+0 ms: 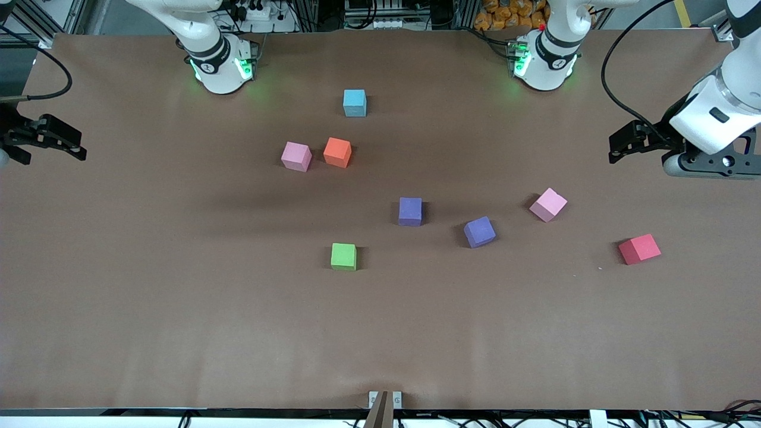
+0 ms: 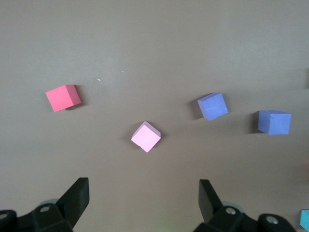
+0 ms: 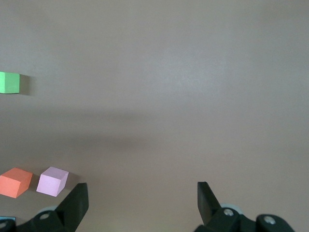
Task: Arrange blocks into number 1
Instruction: 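Reach the right gripper to a pink cube while the left gripper reaches another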
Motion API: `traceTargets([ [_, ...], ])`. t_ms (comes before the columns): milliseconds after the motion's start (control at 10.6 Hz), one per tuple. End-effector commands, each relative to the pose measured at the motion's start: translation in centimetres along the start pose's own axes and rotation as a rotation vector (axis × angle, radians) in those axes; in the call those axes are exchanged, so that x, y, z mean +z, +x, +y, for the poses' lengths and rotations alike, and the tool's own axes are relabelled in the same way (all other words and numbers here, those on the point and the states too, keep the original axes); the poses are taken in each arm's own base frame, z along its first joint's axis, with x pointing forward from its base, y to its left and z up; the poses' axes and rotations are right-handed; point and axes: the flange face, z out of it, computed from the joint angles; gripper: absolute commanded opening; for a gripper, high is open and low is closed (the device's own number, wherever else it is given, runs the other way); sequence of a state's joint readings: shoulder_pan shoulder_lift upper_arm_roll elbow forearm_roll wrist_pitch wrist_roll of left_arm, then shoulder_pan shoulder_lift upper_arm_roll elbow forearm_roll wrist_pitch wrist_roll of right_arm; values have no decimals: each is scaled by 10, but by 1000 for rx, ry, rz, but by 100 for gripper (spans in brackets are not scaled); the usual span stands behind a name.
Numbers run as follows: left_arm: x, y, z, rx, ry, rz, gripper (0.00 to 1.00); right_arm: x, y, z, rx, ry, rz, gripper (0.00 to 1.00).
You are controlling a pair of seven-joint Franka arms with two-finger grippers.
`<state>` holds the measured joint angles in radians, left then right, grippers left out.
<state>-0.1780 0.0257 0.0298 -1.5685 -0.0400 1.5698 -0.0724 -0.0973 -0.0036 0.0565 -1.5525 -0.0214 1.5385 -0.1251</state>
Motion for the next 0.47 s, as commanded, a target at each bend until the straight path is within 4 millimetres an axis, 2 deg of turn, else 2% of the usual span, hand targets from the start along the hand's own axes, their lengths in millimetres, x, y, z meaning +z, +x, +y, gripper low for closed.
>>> traceTargets([
  [0, -4, 0, -1, 22, -29, -15, 100, -6, -1, 2, 7, -13, -3, 100],
  [189, 1, 0, 2, 29, -27, -25, 100, -1, 1, -5, 0, -6, -13, 100],
  [379, 11, -1, 9, 48, -20, -43, 100, 34, 23, -39, 18, 25, -63, 100],
])
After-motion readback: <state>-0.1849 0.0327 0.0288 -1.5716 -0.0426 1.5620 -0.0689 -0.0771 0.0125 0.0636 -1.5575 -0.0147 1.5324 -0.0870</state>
